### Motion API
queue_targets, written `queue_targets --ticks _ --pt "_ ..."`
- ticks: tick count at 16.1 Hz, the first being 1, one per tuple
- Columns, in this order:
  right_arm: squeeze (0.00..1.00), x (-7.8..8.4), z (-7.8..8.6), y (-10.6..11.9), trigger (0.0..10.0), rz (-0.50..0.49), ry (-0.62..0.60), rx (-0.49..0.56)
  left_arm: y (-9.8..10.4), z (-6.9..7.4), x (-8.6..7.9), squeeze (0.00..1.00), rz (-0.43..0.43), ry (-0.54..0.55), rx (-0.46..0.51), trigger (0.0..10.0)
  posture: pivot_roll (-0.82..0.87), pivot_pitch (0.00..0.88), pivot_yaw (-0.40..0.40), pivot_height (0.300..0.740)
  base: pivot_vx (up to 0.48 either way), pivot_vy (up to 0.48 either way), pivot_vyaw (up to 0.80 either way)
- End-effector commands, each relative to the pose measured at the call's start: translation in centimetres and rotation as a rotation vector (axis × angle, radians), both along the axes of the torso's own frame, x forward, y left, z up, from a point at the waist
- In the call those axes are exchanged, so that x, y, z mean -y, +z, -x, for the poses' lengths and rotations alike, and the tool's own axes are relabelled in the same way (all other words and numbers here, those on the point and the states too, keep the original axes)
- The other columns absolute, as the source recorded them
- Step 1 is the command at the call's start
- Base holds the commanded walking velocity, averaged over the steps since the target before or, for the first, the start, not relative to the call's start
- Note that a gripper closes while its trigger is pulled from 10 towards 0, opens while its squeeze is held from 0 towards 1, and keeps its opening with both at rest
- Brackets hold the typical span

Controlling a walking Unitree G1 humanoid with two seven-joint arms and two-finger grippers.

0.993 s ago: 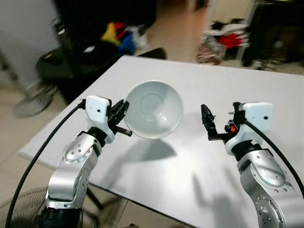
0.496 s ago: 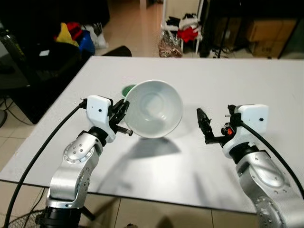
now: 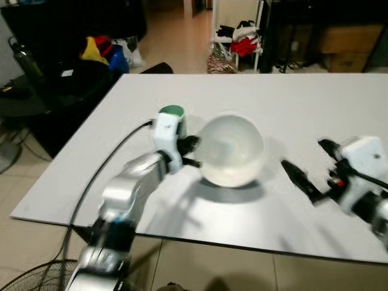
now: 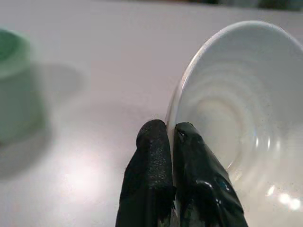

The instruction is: Setting the table

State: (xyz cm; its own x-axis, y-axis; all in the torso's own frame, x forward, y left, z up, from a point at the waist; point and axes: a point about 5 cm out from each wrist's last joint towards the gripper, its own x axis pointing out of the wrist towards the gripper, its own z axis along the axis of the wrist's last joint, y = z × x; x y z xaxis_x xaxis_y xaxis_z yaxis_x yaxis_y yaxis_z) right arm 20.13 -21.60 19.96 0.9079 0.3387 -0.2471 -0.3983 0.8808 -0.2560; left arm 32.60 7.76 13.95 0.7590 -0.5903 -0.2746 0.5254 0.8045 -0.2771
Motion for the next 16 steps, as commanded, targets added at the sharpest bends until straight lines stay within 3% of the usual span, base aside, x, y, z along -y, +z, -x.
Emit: queue_targets --ticks 1,4,8,9,10,14,16 --pt "0.0 -0.1 0.4 0.5 10.0 -0.002 0.034 -0.001 0.6 -0.4 1.0 0.0 0.027 -0.049 -0.011 10.0 -0.08 0.0 0.142 0.74 0.0 0.0 0.0" --pt "0.0 0.1 1.5 0.7 10.0 -0.003 0.082 -0.037 0.9 -1.5 3.9 0.0 0.057 -0.157 -0.149 10.0 -0.1 0.0 0.164 0.74 0.0 0.0 0.0" --pt "0.0 0.0 2.1 0.6 10.0 -0.015 0.101 -0.065 1.1 -2.7 4.4 0.0 0.015 -0.152 -0.215 10.0 -0.11 0.0 0.176 0.74 0.0 0.0 0.0" --pt "0.0 0.0 2.2 0.6 10.0 -0.017 0.104 -0.07 1.2 -2.8 4.3 0.85 0.022 -0.154 -0.222 10.0 -0.11 0.0 0.176 0.74 0.0 0.0 0.0" --pt "0.0 0.0 2.3 0.5 10.0 -0.02 0.107 -0.075 1.3 -2.9 4.2 1.0 0.017 -0.155 -0.231 10.0 -0.11 0.0 0.175 0.74 0.0 0.0 0.0" --pt "0.0 -0.2 2.2 0.5 10.0 -0.026 0.118 -0.079 1.6 -3.4 3.5 1.0 0.029 -0.131 -0.237 10.0 -0.1 0.0 0.169 0.74 0.0 0.0 0.0" --pt "0.0 -0.5 2.0 0.7 10.0 -0.039 0.129 -0.06 2.4 -3.5 2.9 1.0 0.039 -0.141 -0.184 10.0 -0.09 0.0 0.17 0.74 0.0 0.0 0.0"
